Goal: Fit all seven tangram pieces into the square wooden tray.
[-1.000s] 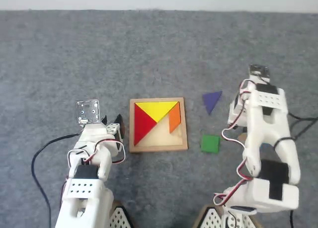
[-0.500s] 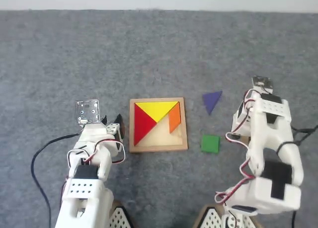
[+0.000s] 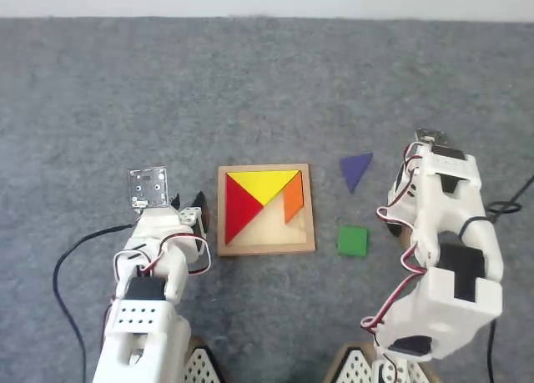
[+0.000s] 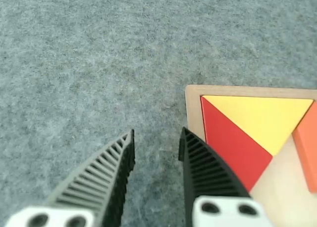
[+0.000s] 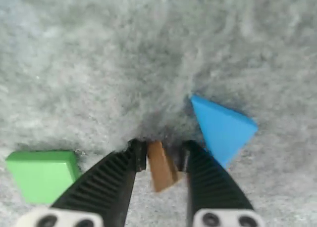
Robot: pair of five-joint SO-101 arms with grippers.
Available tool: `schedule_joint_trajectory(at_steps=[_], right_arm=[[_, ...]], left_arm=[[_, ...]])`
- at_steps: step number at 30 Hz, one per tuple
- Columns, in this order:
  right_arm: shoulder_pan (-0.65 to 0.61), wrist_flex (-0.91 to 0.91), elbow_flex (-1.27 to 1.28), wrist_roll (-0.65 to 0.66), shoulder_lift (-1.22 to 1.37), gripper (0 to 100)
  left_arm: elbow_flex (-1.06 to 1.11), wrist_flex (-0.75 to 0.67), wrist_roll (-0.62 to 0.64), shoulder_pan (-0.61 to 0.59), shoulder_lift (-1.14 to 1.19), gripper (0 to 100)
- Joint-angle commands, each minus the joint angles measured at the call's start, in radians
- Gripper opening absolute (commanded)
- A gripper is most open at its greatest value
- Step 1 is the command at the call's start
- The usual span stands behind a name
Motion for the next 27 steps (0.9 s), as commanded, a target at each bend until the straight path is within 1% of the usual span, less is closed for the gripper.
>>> schedule_joint_trajectory(at_steps=[1, 6, 9, 11, 13, 16, 20, 23, 27], right_arm=[[-0.024, 0.007, -0.041, 0.025, -0.001, 4.2], [-0.022, 0.008, -0.041, 0.052, -0.001, 3.8], [-0.025, 0.010, -0.049, 0.051, -0.008, 0.6], [-0.036, 0.021, -0.052, 0.051, -0.044, 0.7], [-0.073, 0.061, -0.077, 0.046, -0.093, 0.7], [-0.157, 0.128, -0.133, 0.034, -0.170, 0.7], [-0.298, 0.173, -0.212, -0.046, -0.226, 0.7], [-0.438, 0.165, -0.253, -0.109, -0.226, 0.7], [-0.644, 0.163, -0.310, -0.149, -0.226, 0.7]], left_arm=[[-0.012, 0.005, 0.009, -0.003, -0.014, 15], [-0.012, 0.005, 0.009, -0.003, -0.014, 15], [-0.012, 0.005, 0.009, -0.003, -0.014, 15], [-0.012, 0.005, 0.009, -0.003, -0.014, 15], [-0.012, 0.005, 0.009, -0.003, -0.014, 15], [-0.012, 0.005, 0.009, -0.003, -0.014, 15], [-0.012, 0.005, 0.009, -0.003, -0.014, 15], [-0.012, 0.005, 0.009, -0.003, -0.014, 15], [-0.012, 0.005, 0.009, -0.003, -0.014, 15]])
